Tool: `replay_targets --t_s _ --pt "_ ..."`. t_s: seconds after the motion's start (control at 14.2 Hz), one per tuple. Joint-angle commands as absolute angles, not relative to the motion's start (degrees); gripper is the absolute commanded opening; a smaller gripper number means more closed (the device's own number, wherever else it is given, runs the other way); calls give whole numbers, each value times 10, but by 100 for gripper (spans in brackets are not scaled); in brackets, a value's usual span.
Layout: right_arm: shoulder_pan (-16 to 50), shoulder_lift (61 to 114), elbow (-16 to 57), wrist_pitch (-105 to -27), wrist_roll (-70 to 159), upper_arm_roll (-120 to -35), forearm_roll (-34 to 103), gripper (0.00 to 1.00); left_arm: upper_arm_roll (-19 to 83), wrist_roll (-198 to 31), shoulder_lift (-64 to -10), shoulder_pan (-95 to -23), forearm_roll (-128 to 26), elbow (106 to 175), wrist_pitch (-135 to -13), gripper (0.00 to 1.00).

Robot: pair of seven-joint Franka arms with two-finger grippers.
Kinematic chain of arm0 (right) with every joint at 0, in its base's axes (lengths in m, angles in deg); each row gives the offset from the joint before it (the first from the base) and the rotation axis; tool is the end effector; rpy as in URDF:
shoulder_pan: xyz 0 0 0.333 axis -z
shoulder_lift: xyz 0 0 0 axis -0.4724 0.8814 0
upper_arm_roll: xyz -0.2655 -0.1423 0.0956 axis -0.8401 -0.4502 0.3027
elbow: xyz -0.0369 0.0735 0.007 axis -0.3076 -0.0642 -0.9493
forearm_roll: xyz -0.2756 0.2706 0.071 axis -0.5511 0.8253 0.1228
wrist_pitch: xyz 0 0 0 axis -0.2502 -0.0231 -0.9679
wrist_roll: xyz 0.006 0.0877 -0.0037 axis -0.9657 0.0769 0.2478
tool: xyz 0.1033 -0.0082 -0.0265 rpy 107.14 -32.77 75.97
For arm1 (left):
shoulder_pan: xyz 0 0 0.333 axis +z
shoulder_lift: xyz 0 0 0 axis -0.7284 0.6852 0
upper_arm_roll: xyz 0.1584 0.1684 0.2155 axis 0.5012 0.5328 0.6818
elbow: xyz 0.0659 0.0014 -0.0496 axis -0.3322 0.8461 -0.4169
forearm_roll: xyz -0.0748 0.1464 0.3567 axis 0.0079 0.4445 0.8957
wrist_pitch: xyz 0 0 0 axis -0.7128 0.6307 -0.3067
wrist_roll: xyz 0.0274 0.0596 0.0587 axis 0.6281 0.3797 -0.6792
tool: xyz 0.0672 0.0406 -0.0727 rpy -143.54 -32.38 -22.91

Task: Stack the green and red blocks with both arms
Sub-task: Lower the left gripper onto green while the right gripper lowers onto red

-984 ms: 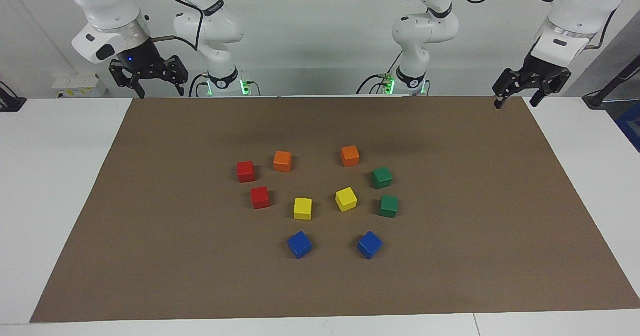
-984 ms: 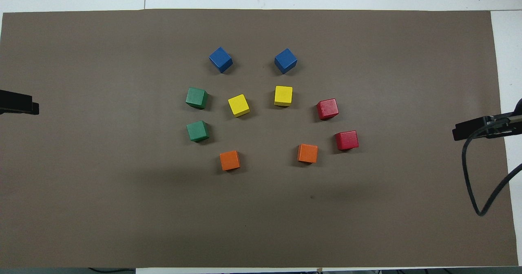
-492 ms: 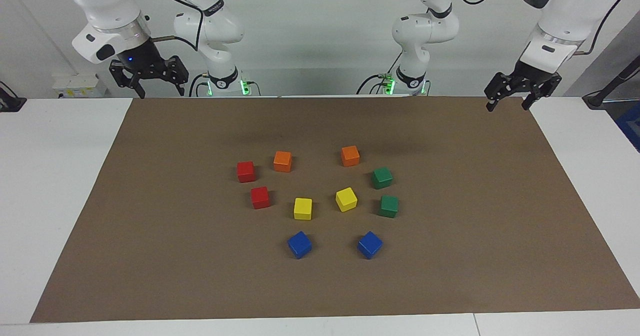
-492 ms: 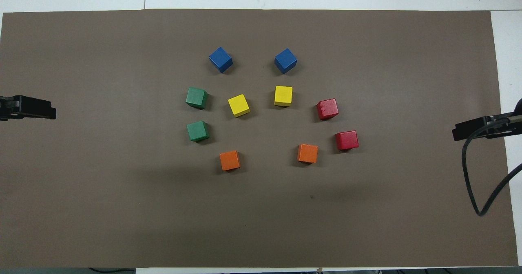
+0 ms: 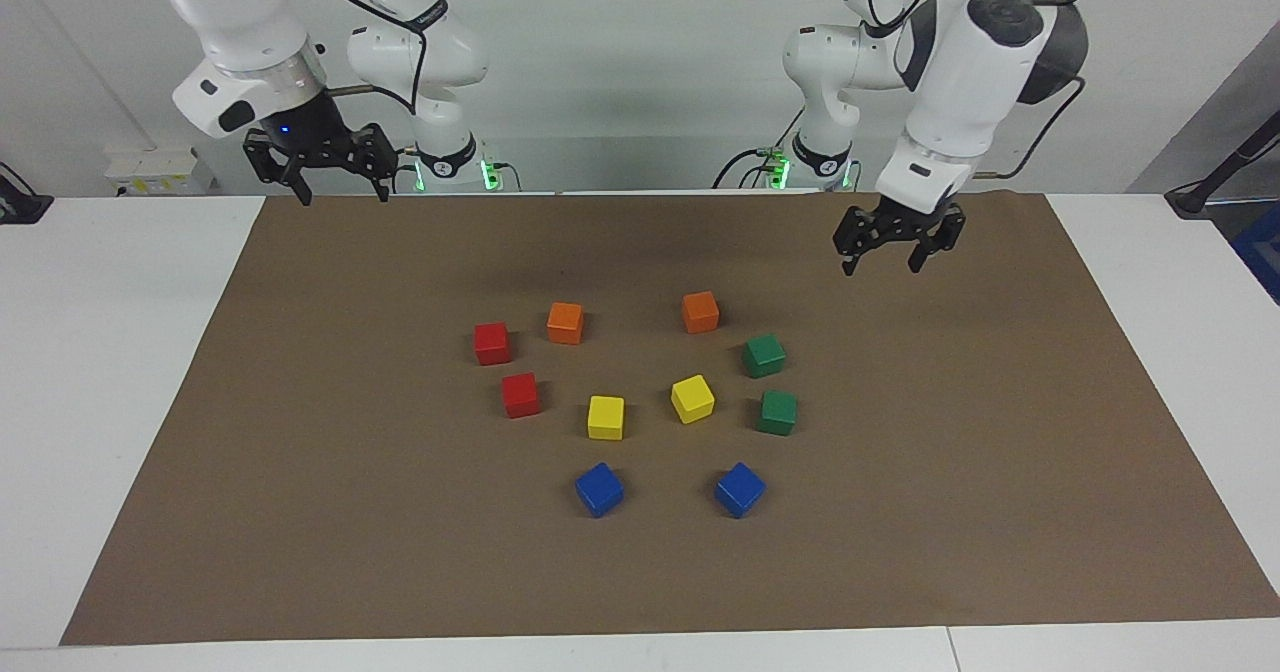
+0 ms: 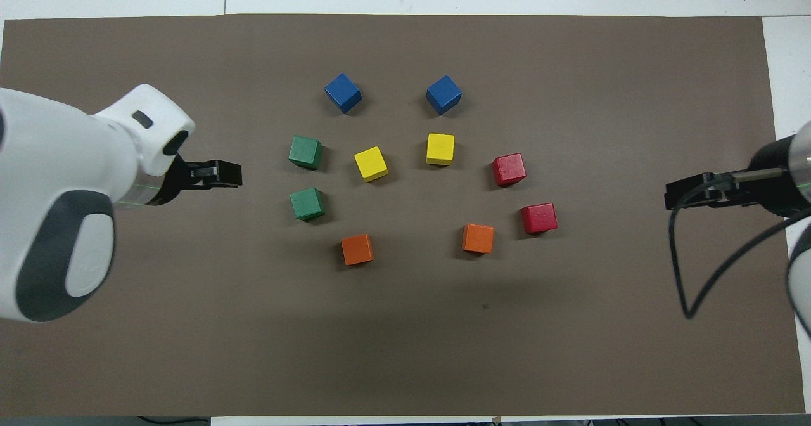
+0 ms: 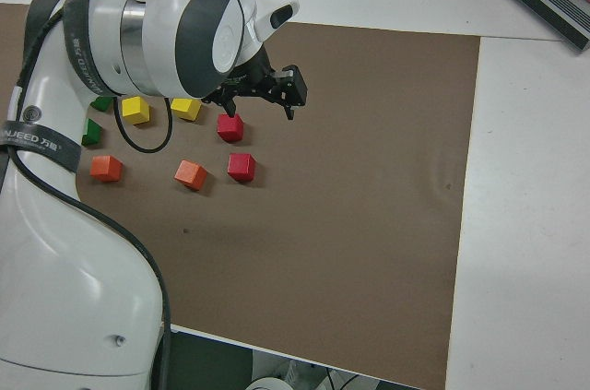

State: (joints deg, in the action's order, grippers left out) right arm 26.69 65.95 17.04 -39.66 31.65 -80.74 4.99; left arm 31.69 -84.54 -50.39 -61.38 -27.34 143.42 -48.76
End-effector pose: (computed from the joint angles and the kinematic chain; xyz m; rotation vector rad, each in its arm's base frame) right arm 0.5153 0.0547 0.6065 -3.1388 -0.0227 0.0648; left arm 0.5238 -0.1690 0.5106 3.0993 -0.0144 0.1101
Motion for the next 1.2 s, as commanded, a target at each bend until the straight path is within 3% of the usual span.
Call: replay_targets --t_s 0.0,0.42,1.12 --pt "227 674 217 -470 259 -804 53 100 326 -895 -455 -654 -282 1452 -558 100" --pt "197 731 278 -598 235 -804 54 100 327 -993 -383 -700 -282 1501 -686 100" --pt "193 764 374 -744 231 -804 54 100 326 -1055 -326 -725 -282 1510 -706 100"
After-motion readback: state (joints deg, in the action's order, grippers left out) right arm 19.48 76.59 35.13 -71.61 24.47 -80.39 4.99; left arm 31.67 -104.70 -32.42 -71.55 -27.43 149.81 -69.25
